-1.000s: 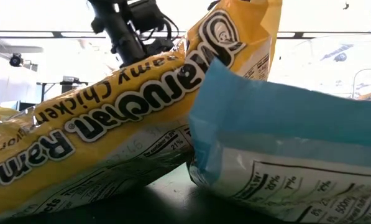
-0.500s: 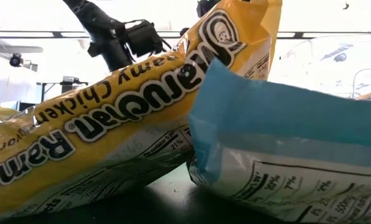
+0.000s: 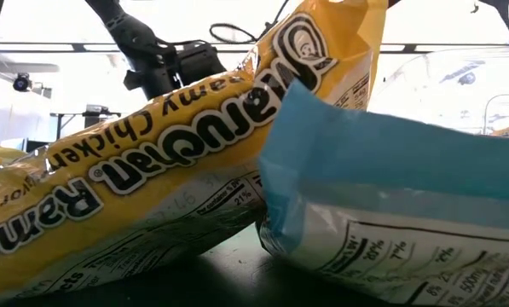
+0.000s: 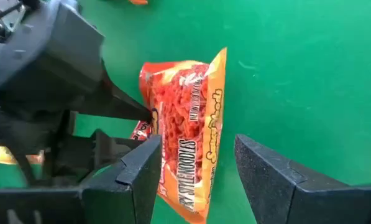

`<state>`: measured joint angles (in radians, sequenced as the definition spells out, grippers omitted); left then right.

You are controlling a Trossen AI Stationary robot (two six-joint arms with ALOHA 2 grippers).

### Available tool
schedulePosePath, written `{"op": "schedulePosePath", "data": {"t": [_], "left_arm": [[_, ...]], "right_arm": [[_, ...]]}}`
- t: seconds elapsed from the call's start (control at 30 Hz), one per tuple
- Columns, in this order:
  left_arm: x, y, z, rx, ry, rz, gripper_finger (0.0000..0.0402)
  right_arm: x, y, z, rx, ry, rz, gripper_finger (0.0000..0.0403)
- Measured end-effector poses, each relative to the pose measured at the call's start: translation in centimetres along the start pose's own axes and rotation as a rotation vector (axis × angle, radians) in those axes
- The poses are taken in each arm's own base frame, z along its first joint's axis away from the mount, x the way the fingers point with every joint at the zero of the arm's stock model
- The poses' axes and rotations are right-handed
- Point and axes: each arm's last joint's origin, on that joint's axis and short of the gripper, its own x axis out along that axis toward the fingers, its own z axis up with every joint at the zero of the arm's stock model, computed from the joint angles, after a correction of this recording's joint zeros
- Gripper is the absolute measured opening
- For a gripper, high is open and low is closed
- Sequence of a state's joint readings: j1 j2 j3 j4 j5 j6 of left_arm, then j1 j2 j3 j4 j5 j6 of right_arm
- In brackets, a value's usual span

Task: Sort Maruchan noodles
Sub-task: Put the center red noodle pack into the top transparent bin

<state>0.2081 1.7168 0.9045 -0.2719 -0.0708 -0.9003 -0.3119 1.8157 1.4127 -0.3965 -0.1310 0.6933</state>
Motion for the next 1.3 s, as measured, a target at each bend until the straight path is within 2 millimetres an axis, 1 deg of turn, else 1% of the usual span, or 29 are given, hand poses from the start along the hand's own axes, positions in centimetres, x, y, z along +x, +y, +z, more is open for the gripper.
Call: {"op": "schedulePosePath", "data": {"t": [0.1,0.23,0.33,0.6,0.8,0.9,1.13,1.3], "left_arm": [[0.2,0.4,-0.3,0.002,0.01,0.012,0.0152],[0.5,1.1,-1.0,0.004,0.03,0.035,0.0152],[0.7,1.5,-1.2,0.005,0.041,0.048,0.0152],[0.8,1.2,-1.0,-0.002,0.009,0.011,0.0152],[0.8,1.1,-0.9,-0.003,0.0,0.002,0.0152],[0.8,1.1,-0.9,-0.003,-0.002,0.0,0.0152],[0.8,0.9,-0.8,-0.027,-0.016,-0.015,0.0152],[0.8,0.9,-0.7,-0.03,-0.017,-0.016,0.0152]], "right_arm": [[0.8,-0.4,0.1,0.014,0.032,0.035,0.0189],[1.8,-1.0,-0.1,0.025,0.06,0.025,0.0189],[1.9,-1.2,0.0,0.027,0.064,0.032,0.0189],[1.9,-0.9,0.1,0.014,0.067,0.075,0.0189],[2.0,-0.3,-0.3,-0.005,0.061,0.096,0.0189],[2.1,-0.3,-0.4,-0.008,0.062,0.097,0.0189],[4.0,-0.4,-1.1,-0.003,0.092,0.118,0.0189],[4.8,-0.6,-1.3,0.004,0.101,0.128,0.0189]]}}
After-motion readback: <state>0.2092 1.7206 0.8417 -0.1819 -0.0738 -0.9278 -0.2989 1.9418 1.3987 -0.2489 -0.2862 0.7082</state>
